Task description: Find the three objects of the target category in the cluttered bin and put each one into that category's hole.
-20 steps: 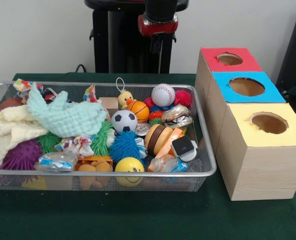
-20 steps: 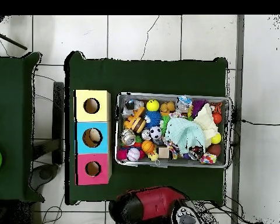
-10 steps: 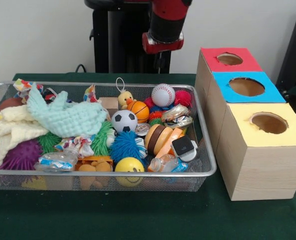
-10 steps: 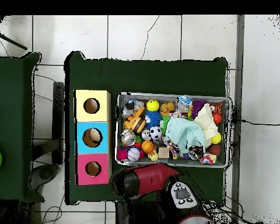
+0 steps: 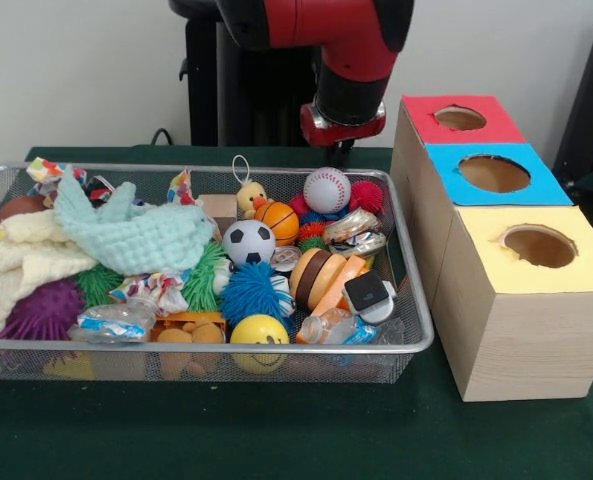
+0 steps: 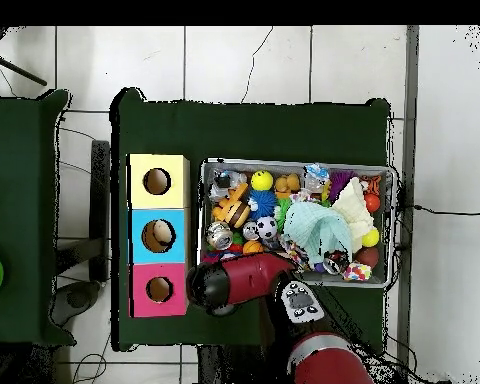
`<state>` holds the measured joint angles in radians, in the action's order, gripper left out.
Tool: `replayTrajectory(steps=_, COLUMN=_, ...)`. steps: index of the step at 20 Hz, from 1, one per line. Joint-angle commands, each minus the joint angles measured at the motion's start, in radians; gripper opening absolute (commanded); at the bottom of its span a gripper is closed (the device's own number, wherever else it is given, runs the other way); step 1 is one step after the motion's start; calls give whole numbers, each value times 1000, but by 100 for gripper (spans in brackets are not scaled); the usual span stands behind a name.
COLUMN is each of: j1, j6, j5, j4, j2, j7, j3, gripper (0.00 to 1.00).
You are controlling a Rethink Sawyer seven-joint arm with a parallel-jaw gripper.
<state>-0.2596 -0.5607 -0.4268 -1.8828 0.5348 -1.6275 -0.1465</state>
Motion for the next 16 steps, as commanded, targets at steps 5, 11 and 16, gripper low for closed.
replayTrajectory(steps=5, j1=47, j6=-7, j5=36, j4=25, j2=61, j7=-54, j3=-133, gripper=0)
replayTrajectory(steps=11, j1=-5, j6=67, j5=0, j4=-209, j2=262, j7=-33, j3=-133, gripper=0)
replayTrajectory(steps=16, j1=-141, j6=172, j5=-32, j4=-509, j2=535, j7=50, j3=-189, gripper=0)
